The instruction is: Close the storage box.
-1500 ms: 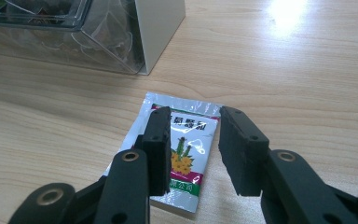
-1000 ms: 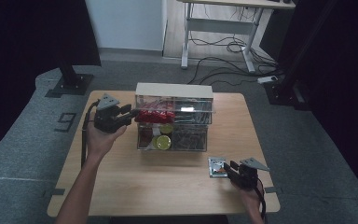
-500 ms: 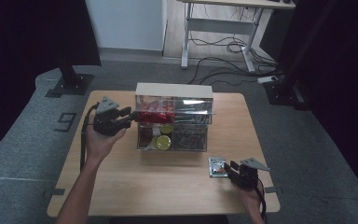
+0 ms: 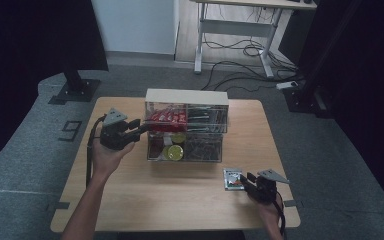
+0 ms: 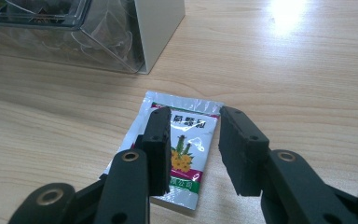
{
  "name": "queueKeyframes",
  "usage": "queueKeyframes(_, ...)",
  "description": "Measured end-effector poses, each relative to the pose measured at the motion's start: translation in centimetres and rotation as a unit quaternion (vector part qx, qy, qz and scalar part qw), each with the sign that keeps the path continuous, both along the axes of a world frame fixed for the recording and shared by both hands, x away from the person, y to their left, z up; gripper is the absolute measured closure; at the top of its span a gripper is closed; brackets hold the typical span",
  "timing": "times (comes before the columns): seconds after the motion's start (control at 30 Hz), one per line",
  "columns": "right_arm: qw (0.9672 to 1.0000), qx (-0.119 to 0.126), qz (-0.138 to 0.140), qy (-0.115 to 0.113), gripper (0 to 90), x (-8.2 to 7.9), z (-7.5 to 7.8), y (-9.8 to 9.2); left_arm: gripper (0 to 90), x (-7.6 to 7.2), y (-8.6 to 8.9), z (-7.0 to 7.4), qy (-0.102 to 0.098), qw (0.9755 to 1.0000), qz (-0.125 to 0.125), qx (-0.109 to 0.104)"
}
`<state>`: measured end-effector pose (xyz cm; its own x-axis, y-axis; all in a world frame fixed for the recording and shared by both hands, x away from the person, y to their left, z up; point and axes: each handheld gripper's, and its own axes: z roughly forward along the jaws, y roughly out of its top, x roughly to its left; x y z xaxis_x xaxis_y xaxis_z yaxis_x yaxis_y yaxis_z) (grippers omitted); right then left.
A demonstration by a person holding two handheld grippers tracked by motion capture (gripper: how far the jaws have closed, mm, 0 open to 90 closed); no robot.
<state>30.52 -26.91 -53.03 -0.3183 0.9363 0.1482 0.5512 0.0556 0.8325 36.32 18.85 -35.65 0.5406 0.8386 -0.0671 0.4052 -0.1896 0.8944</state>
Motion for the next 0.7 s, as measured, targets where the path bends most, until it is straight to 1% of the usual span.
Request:
queueKeyframes(0.17, 1.0000, 0.001, 0.002, -0.001, 62.8, 0.0, 0.0, 0.0, 63.0, -0.2, 0.5, -0.2, -0.001, 1.0000, 0.003, -0.003)
queueKeyframes(0.3, 1.0000, 0.005, 0.004, -0.002, 61.6, 0.0, 0.1, 0.1, 61.3, -0.6, 0.9, -0.1, -0.007, 0.9999, 0.006, -0.004)
queueKeyframes(0.47, 0.9998, 0.015, 0.015, -0.005, 59.6, 0.0, 0.2, 0.2, 59.9, -1.2, 1.4, -0.2, -0.013, 0.9998, 0.011, -0.003)
queueKeyframes(0.7, 0.9994, 0.015, 0.031, -0.010, 56.3, 0.1, 0.3, 0.5, 59.0, -2.0, 2.2, -0.9, -0.014, 0.9998, 0.015, -0.010)
